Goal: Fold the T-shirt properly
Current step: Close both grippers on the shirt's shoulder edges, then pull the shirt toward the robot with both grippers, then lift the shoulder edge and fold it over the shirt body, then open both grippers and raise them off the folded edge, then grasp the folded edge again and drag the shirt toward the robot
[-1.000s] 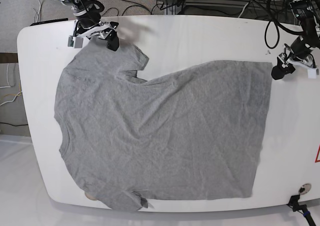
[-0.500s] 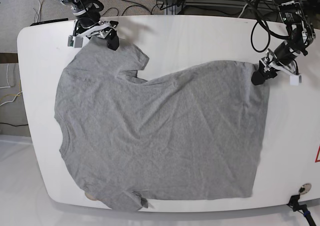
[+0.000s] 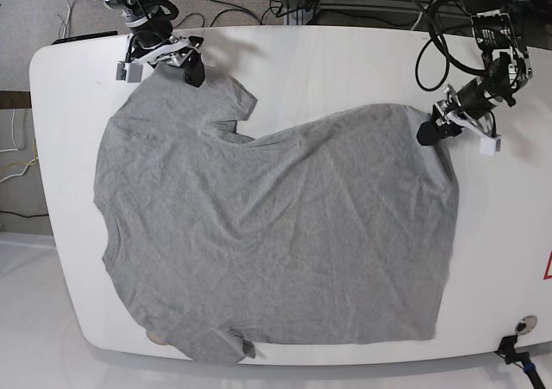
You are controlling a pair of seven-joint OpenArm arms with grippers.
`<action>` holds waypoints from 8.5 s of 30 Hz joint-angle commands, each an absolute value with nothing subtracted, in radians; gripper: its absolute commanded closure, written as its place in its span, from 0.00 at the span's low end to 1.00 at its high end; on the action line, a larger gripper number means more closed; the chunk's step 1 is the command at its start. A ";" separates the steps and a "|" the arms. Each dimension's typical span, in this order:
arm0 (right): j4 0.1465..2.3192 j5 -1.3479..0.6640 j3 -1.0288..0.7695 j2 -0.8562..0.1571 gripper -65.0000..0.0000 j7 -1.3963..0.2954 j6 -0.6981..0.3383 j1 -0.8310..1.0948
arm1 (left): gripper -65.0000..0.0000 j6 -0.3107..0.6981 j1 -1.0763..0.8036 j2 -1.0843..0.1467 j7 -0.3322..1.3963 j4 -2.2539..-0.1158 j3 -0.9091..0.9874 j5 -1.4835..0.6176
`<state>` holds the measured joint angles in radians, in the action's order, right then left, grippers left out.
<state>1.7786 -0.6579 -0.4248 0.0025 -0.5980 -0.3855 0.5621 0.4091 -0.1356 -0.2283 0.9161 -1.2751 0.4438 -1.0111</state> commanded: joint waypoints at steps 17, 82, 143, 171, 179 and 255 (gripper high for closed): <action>1.790 -0.653 -0.429 -0.004 1.00 -0.598 -0.383 0.547 | 1.00 0.398 -0.139 -0.243 0.943 -1.279 0.444 -0.984; 1.902 -0.599 -0.476 -0.110 1.00 -0.723 -0.532 0.217 | 1.00 0.585 0.010 -0.272 0.944 -1.442 0.515 -0.865; 1.632 -0.239 -0.435 -0.186 0.17 -0.639 -0.532 -0.067 | 0.33 0.576 0.182 -0.274 0.608 -1.380 0.513 -0.240; 1.504 -0.189 -0.498 -0.220 0.17 -0.487 -0.536 0.163 | 0.33 0.572 -0.142 -0.275 0.435 -1.577 0.515 -0.211; 1.420 -0.189 -0.522 -0.234 0.17 -0.464 -0.539 0.120 | 0.33 0.573 -0.113 -0.275 0.381 -1.480 0.515 -0.151; 1.874 -0.189 -0.578 -0.176 1.00 -0.469 -0.539 0.694 | 1.00 0.661 -0.607 -0.237 0.384 -1.692 0.638 -0.030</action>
<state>1.8576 -0.1848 -0.5621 -0.1635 -0.4908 -0.5426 0.6880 0.6357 -0.6033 -0.2115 0.3885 -1.6737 0.6086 -0.0334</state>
